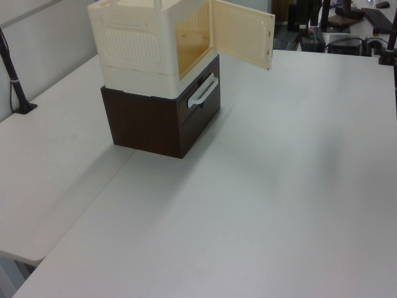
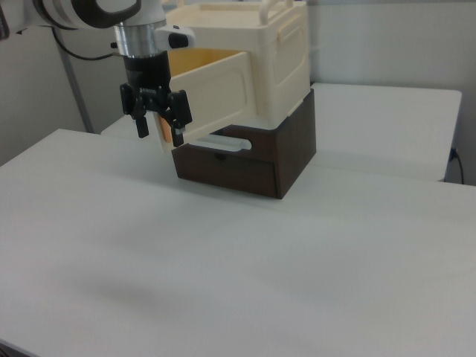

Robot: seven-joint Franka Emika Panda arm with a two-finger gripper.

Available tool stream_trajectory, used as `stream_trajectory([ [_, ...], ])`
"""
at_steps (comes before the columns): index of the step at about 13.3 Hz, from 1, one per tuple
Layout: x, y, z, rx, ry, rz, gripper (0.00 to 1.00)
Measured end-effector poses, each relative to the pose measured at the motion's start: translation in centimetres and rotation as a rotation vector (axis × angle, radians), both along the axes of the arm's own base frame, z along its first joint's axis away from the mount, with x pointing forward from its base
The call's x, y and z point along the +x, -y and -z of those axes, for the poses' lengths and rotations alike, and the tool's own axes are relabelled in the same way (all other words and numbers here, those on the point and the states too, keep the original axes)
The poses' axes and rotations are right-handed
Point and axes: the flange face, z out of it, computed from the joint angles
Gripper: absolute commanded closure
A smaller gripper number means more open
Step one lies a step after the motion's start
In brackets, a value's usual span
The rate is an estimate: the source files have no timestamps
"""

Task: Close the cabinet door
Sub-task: 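Move the gripper to the outer edge of the open cream door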

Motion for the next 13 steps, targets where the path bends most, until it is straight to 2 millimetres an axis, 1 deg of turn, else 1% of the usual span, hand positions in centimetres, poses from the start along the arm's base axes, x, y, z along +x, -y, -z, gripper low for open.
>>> stream_trajectory([
  [8,0.0,0.0,0.02,0.0,0.0,0.0,0.0],
  [9,0.0,0.0,0.02,0.0,0.0,0.0,0.01],
  [10,0.0,0.0,0.03,0.0,-0.001,0.0,0.1],
  [12,0.0,0.0,0.03,0.0,-0.001,-0.001,0.23],
  [13,0.0,0.0,0.03,0.001,-0.001,-0.006,0.33],
])
